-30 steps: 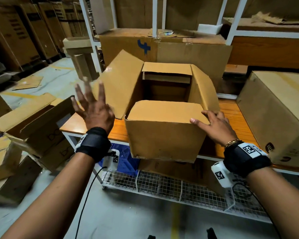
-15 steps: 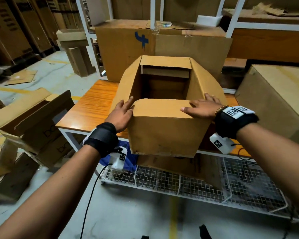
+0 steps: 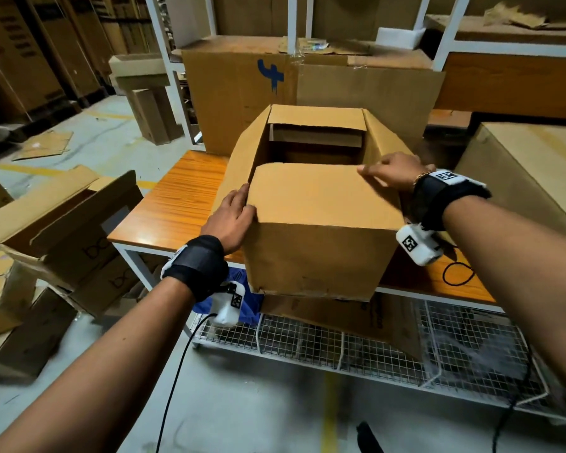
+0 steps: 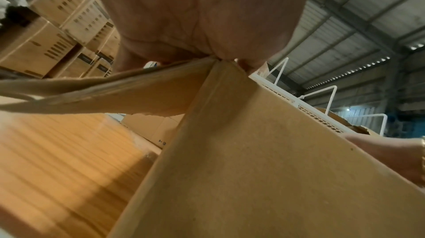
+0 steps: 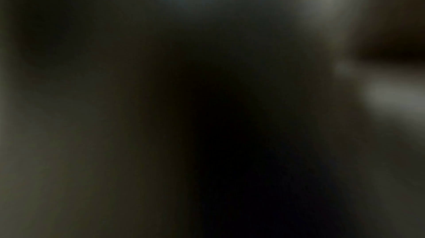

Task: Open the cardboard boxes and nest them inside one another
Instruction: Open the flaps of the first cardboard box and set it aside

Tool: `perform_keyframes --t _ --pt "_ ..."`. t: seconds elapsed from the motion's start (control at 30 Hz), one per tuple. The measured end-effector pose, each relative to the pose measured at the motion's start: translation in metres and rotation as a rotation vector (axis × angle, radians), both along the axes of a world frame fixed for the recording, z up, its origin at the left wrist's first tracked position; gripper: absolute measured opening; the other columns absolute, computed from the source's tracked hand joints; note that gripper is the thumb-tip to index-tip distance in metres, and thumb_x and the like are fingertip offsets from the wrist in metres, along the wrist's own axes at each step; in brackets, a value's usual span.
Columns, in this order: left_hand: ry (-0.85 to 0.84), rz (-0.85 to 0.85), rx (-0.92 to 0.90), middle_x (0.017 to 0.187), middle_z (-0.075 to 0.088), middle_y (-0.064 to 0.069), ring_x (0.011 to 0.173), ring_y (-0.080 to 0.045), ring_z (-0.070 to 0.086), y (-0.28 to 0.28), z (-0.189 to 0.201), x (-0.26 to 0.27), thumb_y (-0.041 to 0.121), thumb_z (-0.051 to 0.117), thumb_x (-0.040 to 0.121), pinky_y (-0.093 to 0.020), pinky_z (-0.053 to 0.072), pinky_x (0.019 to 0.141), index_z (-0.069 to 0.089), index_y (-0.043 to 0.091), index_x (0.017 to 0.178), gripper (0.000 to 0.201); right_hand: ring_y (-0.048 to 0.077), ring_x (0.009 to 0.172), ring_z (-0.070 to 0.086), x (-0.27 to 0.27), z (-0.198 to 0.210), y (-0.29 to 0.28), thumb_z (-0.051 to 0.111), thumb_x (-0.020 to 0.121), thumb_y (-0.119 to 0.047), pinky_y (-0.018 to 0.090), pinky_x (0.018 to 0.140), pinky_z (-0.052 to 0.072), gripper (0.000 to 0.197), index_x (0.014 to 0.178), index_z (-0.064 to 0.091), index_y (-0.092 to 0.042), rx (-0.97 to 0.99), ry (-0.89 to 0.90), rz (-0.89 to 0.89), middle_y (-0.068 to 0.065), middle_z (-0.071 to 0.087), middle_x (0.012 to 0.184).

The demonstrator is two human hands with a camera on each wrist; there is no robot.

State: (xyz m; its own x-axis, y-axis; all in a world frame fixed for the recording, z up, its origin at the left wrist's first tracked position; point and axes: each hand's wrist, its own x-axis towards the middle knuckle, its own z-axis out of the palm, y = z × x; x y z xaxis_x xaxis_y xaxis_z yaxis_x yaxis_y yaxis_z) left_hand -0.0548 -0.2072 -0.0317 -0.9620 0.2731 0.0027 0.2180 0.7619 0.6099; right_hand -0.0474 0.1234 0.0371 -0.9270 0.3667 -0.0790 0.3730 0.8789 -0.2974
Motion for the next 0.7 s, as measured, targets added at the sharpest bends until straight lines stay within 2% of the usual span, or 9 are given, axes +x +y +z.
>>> perform_keyframes --t 0.1,0.2,0.33,0.4,0.47,0.5,0.57,0.63,0.7 --pt "-0.093 -0.037 0.263 0.161 0.018 0.005 0.147 -0.016 0.017 -0.003 0.005 0.002 0.061 0.019 0.099 -0.045 0.013 0.121 0.017 0.028 0.154 0.064 0.025 0.107 0.053 0.005 0.017 0.004 0.051 0.090 -0.065 0.039 0.093 0.038 0.059 0.113 0.067 -0.014 -0.348 0.181 0.010 0.005 0.064 0.116" --pt "-0.288 0.000 0.613 0.154 0.033 0.007 0.141 -0.011 0.030 -0.011 0.011 0.003 0.066 0.021 0.096 -0.036 0.020 0.119 0.029 0.023 0.150 0.069 0.021 0.113 0.055 0.023 0.043 0.011 0.048 0.091 -0.065 0.039 0.090 0.043 0.054 0.122 0.058 -0.022 -0.772 0.240 -0.008 -0.001 0.058 0.124" --pt "-0.400 0.040 0.624 0.142 0.047 0.004 0.127 -0.004 0.046 -0.021 0.022 0.005 0.059 0.025 0.099 -0.007 0.042 0.088 0.030 0.008 0.149 0.072 0.017 0.081 0.067 0.062 0.065 0.028 0.049 0.094 -0.057 0.048 0.092 0.045 0.035 0.092 0.060 -0.023 -1.048 0.104 0.103 -0.002 0.067 0.079" --pt "-0.340 -0.030 0.509 0.130 0.050 0.010 0.105 0.006 0.051 -0.015 0.029 0.011 0.040 0.021 0.104 0.002 0.038 0.071 0.037 0.012 0.143 0.051 0.019 0.089 0.065 0.079 0.065 0.030 0.059 0.087 -0.048 0.049 0.097 0.045 0.027 0.098 0.062 -0.023 -0.987 0.031 0.148 0.000 0.068 0.091" --pt "-0.266 -0.064 0.397 0.122 0.049 0.010 0.107 -0.001 0.048 -0.017 0.036 0.016 0.027 0.028 0.103 -0.001 0.032 0.070 0.035 0.012 0.145 0.045 0.022 0.103 0.061 0.090 0.057 0.025 0.069 0.077 -0.049 0.044 0.099 0.044 0.038 0.104 0.064 -0.022 -0.808 -0.122 0.217 0.004 0.066 0.108" --pt "-0.267 -0.081 0.375 0.130 0.050 0.005 0.120 -0.008 0.043 -0.019 0.037 0.014 0.030 0.036 0.097 -0.004 0.029 0.082 0.035 0.020 0.147 0.050 0.022 0.108 0.059 0.093 0.050 0.024 0.072 0.072 -0.053 0.041 0.099 0.043 0.043 0.103 0.067 -0.022 -0.653 -0.220 0.288 0.004 0.065 0.113" --pt "-0.262 -0.199 0.181 0.155 0.030 -0.004 0.142 -0.024 0.024 -0.025 0.038 0.008 0.049 0.053 0.082 -0.030 0.022 0.111 0.040 0.051 0.138 0.057 0.020 0.115 0.056 0.093 0.033 0.019 0.071 0.067 -0.058 0.035 0.099 0.041 0.050 0.106 0.068 -0.026 -0.378 -0.371 0.435 -0.001 0.065 0.118" --pt "-0.321 -0.198 0.032 0.161 0.010 0.003 0.146 -0.029 0.017 -0.026 0.040 0.007 0.068 0.071 0.061 -0.048 0.022 0.114 0.053 0.052 0.124 0.067 0.015 0.118 0.052 0.093 0.016 0.013 0.073 0.069 -0.064 0.034 0.097 0.042 0.066 0.124 0.057 -0.032 -0.173 -0.417 0.482 -0.011 0.056 0.127" --pt "-0.314 -0.188 -0.006 0.161 0.004 0.007 0.144 -0.031 0.021 -0.022 0.037 0.003 0.079 0.074 0.041 -0.049 0.028 0.111 0.054 0.045 0.126 0.094 0.017 0.125 0.045 0.090 -0.003 0.006 0.070 0.071 -0.069 0.042 0.102 0.042 0.078 0.136 0.044 -0.036 0.046 -0.384 0.500 -0.010 0.047 0.136"
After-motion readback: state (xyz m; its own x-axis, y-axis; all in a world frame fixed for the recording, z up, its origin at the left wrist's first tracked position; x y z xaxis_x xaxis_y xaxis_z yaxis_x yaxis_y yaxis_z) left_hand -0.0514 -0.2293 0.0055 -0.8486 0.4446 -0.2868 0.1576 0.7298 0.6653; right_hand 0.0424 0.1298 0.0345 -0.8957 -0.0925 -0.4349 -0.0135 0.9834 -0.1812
